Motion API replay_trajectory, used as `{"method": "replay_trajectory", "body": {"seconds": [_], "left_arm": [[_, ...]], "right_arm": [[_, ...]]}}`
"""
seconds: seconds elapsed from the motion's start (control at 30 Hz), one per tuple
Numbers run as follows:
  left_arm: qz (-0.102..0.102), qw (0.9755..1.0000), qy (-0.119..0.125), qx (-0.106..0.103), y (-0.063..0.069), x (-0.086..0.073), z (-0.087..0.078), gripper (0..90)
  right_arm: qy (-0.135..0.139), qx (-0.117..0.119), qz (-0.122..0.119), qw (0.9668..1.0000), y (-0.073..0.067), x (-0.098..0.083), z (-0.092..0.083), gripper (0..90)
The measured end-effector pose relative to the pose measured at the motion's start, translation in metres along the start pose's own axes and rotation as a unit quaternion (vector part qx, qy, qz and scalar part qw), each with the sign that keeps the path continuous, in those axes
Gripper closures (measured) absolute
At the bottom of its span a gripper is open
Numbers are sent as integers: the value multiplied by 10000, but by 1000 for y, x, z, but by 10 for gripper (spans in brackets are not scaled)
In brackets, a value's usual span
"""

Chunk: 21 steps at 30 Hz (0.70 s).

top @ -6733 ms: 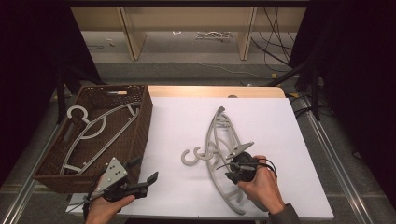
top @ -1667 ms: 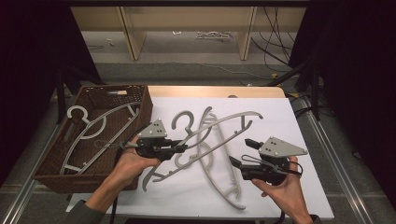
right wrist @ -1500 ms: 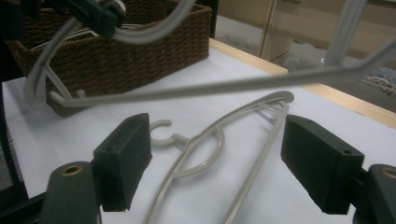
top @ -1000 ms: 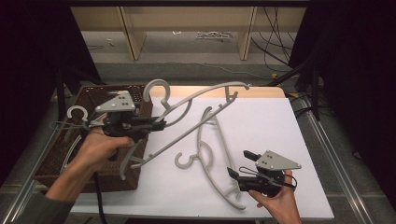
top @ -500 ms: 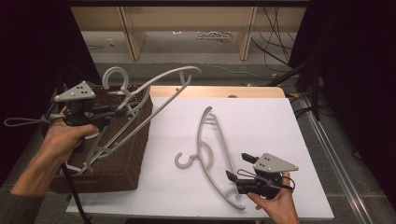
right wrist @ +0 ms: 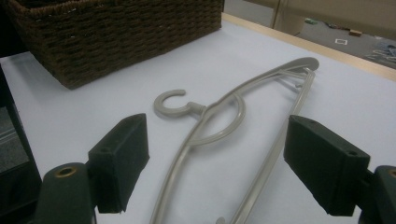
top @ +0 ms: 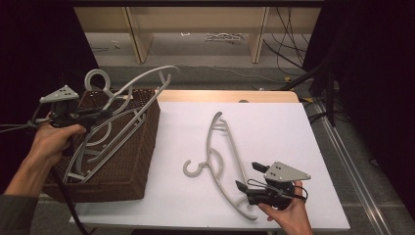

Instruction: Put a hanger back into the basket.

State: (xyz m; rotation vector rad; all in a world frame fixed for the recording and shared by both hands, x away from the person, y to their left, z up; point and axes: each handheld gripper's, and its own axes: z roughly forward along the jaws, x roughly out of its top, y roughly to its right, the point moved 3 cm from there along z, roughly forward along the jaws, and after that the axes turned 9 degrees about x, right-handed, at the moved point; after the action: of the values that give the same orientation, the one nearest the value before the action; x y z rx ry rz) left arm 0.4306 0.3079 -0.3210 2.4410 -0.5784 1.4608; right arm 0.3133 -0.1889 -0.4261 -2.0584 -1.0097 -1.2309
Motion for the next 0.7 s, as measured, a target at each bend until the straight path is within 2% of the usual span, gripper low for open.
{"method": "replay_trajectory", "body": {"seconds": [0.1, 0.43, 0.7], "left_arm": [[-23, 10000, -10, 86, -10, -6, 0, 794], [53, 9993, -39, 357, -29, -22, -1, 793], [109, 9987, -143, 473, -41, -36, 1, 793]], "right_arm": [[11, -2, -8, 10000, 0, -1, 1, 233], [-82, 36, 5, 10000, -1, -3, 2, 235], [-73, 44, 3, 10000, 0, -3, 3, 227]]}}
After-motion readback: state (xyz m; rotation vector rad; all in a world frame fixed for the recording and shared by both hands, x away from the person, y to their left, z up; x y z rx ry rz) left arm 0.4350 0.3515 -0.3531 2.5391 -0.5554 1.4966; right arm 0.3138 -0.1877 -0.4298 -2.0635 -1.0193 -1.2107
